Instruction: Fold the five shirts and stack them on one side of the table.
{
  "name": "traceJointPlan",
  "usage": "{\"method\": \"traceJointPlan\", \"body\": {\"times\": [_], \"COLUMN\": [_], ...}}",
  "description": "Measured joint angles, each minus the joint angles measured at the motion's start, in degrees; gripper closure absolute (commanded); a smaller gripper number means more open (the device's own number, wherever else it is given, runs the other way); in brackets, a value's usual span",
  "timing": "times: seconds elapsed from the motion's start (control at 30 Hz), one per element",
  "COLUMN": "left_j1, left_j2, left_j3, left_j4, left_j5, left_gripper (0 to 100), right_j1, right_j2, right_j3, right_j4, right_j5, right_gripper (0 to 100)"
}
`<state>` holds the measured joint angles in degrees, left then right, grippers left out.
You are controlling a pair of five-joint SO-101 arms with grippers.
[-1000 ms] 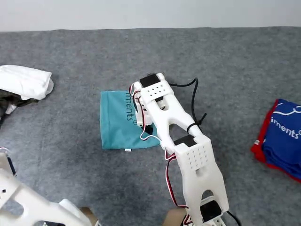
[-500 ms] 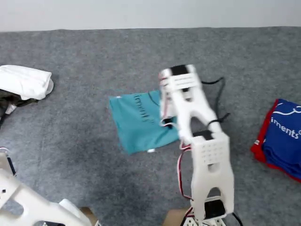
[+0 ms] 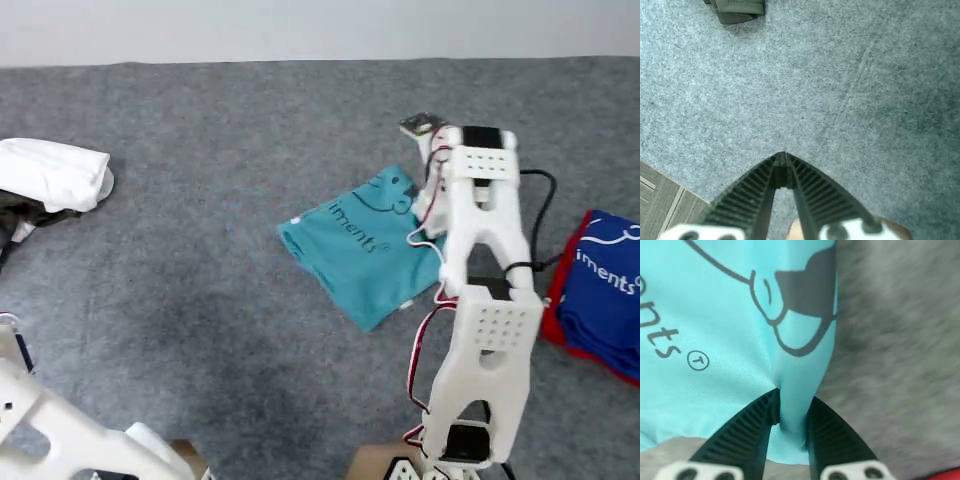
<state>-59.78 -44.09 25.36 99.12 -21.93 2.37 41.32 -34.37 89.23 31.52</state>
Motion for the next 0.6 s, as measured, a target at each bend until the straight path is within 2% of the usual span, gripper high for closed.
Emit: {"method": "traceJointPlan", "body": {"times": [0.13, 0.27, 0.33, 0.6], "left_j1": [0.0, 0.0, 0.0, 0.0], "left_j2": [0.0, 0.0, 0.0, 0.0], "left_j3": [0.0, 0.0, 0.0, 0.0], "left_j4": [0.0, 0.0, 0.0, 0.0], "left_j5": [0.0, 0.0, 0.0, 0.0], "left_gripper": [100, 100, 100, 100], "right_j1": [2.2, 2.4, 2.4, 0.1], "right_j2": [0.0, 0.0, -0.4, -8.0], "right_j3": [0.0, 0.1, -0.1, -0.3], "right_j4": [-4.0, -4.4, -3.8, 2.8], "right_j5": [3.5, 4.9, 3.2, -7.4], "right_gripper": [96.3, 79.9, 75.8, 77.2]}}
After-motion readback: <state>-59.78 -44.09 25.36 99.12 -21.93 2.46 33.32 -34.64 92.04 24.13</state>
